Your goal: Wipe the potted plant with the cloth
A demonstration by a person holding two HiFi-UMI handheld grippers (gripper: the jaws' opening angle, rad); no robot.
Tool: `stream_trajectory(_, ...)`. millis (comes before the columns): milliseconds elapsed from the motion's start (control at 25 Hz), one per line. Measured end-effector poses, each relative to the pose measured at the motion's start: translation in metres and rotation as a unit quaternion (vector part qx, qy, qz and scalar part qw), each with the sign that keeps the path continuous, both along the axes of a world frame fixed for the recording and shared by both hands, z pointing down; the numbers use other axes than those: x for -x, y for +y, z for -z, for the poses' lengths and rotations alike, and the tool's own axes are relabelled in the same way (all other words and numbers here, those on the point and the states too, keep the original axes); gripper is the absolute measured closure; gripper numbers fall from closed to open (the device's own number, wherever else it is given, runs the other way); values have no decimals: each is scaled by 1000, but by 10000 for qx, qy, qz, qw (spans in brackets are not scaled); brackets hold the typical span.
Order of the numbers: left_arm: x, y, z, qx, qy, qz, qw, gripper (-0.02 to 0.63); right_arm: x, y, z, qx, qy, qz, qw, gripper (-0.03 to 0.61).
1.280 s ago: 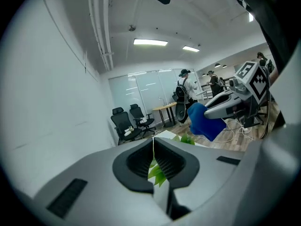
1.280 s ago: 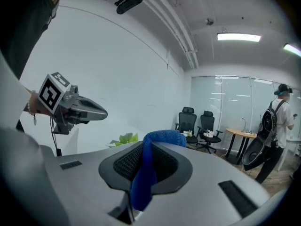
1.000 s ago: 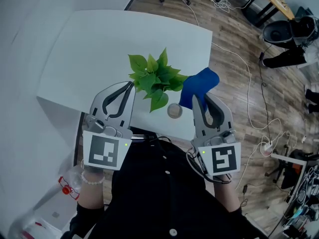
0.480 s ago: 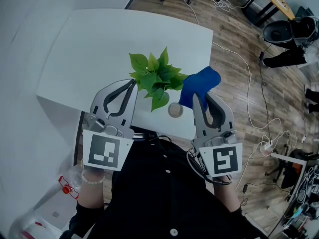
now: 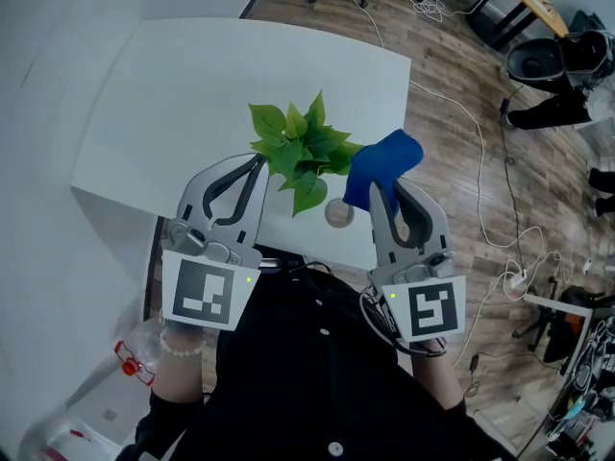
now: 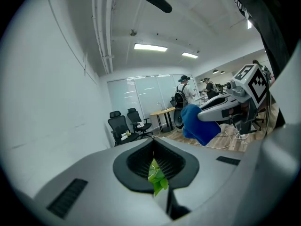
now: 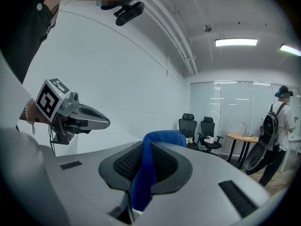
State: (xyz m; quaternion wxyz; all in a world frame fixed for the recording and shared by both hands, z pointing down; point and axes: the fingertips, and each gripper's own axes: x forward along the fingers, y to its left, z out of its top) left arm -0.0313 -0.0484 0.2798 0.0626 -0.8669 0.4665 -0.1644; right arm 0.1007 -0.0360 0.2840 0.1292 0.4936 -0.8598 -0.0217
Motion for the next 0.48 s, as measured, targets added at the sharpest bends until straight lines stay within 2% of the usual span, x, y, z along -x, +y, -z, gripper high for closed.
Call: stream_trajectory(480, -9, 3, -1, 33, 60, -157, 9999, 598, 6, 2, -4, 77, -6, 91, 9999, 503)
